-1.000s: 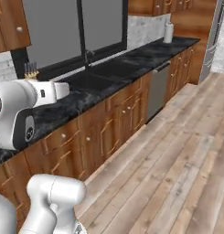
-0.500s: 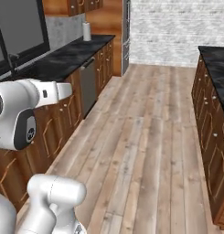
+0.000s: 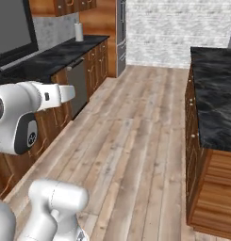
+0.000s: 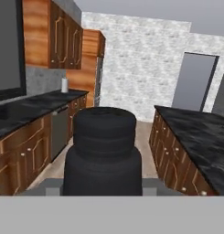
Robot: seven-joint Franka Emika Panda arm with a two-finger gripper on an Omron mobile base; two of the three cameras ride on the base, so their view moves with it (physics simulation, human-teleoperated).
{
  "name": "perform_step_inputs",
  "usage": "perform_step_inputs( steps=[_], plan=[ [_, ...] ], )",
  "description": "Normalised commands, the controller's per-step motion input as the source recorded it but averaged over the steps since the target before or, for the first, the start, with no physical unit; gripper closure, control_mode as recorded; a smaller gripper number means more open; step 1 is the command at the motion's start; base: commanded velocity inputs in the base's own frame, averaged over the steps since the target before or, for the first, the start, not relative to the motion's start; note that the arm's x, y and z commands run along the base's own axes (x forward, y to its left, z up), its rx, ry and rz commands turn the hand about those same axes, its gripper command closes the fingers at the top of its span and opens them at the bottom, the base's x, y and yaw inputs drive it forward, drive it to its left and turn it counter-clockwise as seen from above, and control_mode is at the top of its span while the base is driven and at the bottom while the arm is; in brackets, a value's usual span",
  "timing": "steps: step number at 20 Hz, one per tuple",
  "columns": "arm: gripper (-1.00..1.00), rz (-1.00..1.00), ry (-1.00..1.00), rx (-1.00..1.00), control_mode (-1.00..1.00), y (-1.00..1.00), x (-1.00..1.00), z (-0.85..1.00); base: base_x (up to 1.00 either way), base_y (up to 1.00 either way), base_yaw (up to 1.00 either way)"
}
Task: Take 2 condiments from the cabinet and move them on the counter near the stove.Make sure the condiments are lined up with each other, next to each other.
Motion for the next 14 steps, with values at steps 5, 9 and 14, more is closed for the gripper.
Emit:
perform_step_inputs(
  steps=[5,9,14],
  plan=[
    [1.0,0.0,0.0,0.0,1.0,0.0,0.0,0.0,0.01,-1.0,0.0],
    [1.0,0.0,0.0,0.0,1.0,0.0,0.0,0.0,0.11,-1.0,0.0],
    [1.0,0.0,0.0,0.0,1.0,0.0,0.0,0.0,0.17,-1.0,0.0]
  ],
)
